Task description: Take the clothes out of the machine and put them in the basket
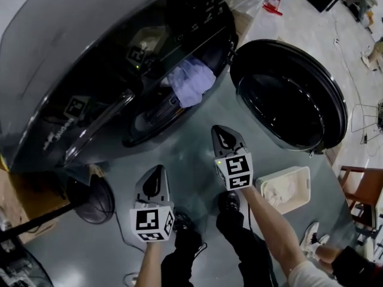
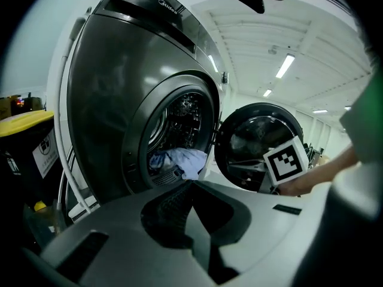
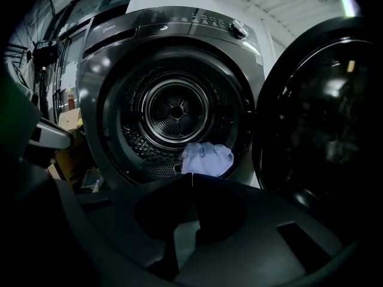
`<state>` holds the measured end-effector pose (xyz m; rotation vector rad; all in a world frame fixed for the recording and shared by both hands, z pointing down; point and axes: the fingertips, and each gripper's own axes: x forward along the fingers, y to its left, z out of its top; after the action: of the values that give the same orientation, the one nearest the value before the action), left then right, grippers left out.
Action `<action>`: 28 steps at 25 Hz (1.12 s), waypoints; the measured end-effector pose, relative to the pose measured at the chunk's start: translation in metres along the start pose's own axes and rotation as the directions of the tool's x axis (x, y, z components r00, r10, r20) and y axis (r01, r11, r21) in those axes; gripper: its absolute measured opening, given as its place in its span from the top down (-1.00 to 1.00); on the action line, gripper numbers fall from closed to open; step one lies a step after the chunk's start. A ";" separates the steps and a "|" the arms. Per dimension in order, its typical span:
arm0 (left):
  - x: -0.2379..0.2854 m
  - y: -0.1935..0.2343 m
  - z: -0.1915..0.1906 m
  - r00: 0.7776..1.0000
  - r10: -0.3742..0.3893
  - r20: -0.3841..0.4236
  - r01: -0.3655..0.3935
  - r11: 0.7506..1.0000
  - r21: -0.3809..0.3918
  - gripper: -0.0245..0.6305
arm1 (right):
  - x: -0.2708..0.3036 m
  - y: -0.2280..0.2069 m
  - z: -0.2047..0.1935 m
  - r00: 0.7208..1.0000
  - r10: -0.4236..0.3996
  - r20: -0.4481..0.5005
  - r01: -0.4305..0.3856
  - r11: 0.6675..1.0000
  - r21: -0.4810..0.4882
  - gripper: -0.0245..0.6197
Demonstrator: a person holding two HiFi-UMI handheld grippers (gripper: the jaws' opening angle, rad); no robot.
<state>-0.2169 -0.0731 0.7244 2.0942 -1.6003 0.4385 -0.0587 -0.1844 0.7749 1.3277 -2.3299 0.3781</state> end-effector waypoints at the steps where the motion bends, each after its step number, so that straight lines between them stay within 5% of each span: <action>1: 0.003 0.001 -0.003 1.000 -0.001 0.006 0.001 1.000 0.000 0.87 | 0.006 0.000 0.000 1.000 0.001 0.004 -0.001 1.000 -0.003 0.84; 7: 0.020 0.007 -0.020 0.999 -0.005 0.036 0.005 1.000 0.010 0.87 | 0.040 0.002 -0.008 0.999 0.030 0.022 -0.030 0.999 -0.019 0.82; 12: 0.030 0.014 -0.030 0.999 0.002 0.041 -0.003 1.000 0.005 0.87 | 0.075 0.010 -0.005 0.993 0.110 0.039 -0.109 0.994 -0.019 0.01; 19: 0.036 0.022 -0.040 0.998 0.004 0.058 -0.005 1.000 0.009 0.87 | 0.140 -0.003 0.010 0.994 0.100 0.045 -0.097 0.993 -0.063 -0.53; 28: 0.047 0.037 -0.053 0.998 0.004 0.056 -0.004 1.000 0.003 0.87 | 0.211 -0.021 0.022 0.997 0.072 -0.006 -0.072 0.990 -0.120 -0.60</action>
<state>-0.2383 -0.0908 0.8000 2.1227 -1.6367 0.3870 -0.1409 -0.3619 0.8602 1.1897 -2.3642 0.2565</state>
